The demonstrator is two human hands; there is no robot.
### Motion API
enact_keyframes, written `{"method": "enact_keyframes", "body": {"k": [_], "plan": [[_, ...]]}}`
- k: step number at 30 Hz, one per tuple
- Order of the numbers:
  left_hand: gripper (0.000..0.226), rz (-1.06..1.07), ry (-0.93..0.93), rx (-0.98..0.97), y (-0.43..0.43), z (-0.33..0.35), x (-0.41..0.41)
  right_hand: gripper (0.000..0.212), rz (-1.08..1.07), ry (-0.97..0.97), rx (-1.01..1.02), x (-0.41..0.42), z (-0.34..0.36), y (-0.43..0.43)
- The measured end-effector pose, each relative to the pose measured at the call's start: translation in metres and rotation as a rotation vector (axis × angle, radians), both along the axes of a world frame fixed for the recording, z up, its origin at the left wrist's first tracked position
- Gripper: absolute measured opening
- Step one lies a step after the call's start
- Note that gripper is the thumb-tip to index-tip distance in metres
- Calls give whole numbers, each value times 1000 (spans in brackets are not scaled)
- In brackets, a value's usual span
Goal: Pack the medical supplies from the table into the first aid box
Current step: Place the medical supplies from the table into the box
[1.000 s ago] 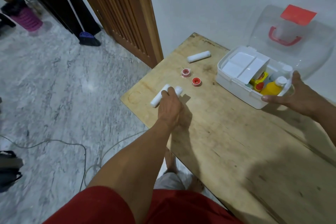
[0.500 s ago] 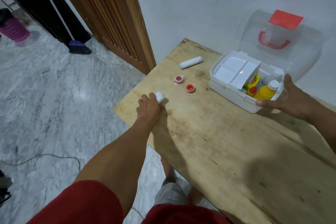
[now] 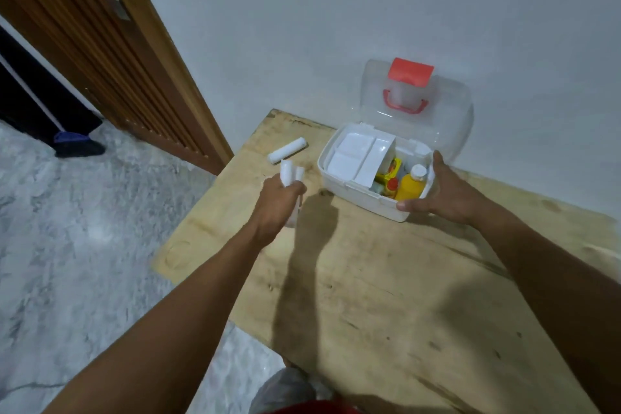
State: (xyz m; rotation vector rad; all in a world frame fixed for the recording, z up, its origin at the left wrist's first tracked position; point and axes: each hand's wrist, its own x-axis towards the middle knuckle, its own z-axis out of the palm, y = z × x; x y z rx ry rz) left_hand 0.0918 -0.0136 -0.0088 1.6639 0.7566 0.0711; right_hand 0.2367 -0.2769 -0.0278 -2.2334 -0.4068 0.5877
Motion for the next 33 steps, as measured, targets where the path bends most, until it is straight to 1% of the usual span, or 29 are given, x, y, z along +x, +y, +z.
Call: {"method": "enact_keyframes", "body": {"k": [1, 2, 4, 6, 8, 12, 15, 16, 19, 20, 22, 26, 28, 31, 33], "plan": [[13, -29, -24, -66, -6, 8, 9, 116, 0, -1, 10, -1, 1, 0], [13, -72, -46, -119, -13, 15, 19, 116, -5, 1, 25, -1, 1, -1], [18, -185, -58, -140, -25, 28, 36, 123, -17, 20, 43, 0, -3, -2], [20, -290, -51, -76, -36, 39, 51, 129, -20, 26, 59, 0, -3, -1], [19, -389, -104, -8, -41, 45, 64, 128, 1, 20, 71, 0, -2, 0], [16, -579, -149, 109, -46, 46, 81, 120, 30, -5, 76, 2, -3, -1], [19, -652, -170, 111, -52, 43, 91, 112, 32, -28, 72, 1, -1, 0], [18, -679, -167, 111, -53, 40, 94, 114, 30, -22, 57, 1, -1, 0], [11, -792, -175, 139, -55, 29, 104, 131, 20, -14, -10, 3, -4, 0], [10, -815, -175, 163, -56, 23, 107, 134, 14, -7, -21, 5, -5, 0], [15, -828, -161, 232, -58, 16, 113, 136, -4, 21, -46, 7, -9, 2], [9, -933, -110, 364, -60, 8, 122, 153, -44, 48, -114, 11, -16, 3], [10, -943, -77, 407, -61, 7, 125, 153, -42, 45, -121, 12, -20, 2], [15, -957, -62, 526, -63, 7, 126, 150, -41, 19, -117, 14, -24, 2], [16, -975, -44, 522, -65, 6, 125, 148, -42, 18, -116, 15, -27, 1]]}}
